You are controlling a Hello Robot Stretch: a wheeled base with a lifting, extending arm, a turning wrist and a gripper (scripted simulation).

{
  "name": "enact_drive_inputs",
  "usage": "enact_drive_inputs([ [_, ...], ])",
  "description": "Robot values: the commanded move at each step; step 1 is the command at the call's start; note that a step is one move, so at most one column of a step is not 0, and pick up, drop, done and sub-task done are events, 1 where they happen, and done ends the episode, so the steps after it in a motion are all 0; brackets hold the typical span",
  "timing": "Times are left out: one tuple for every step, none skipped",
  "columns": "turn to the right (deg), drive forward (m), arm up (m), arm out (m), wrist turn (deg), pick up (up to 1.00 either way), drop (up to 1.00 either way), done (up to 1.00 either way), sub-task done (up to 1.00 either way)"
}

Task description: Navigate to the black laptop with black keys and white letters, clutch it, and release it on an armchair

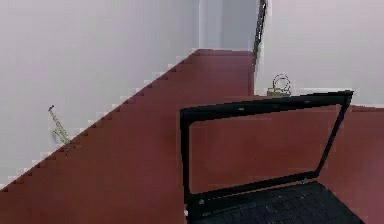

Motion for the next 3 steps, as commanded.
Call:
enact_drive_inputs([
  [6.0,0.00,0.00,0.00,0.0,0.00,0.00,0.00,0.00],
  [0.0,1.00,0.00,0.00,0.0,0.00,0.00,0.00,0.00],
  [0.0,1.00,0.00,0.00,0.0,0.00,0.00,0.00,0.00],
])
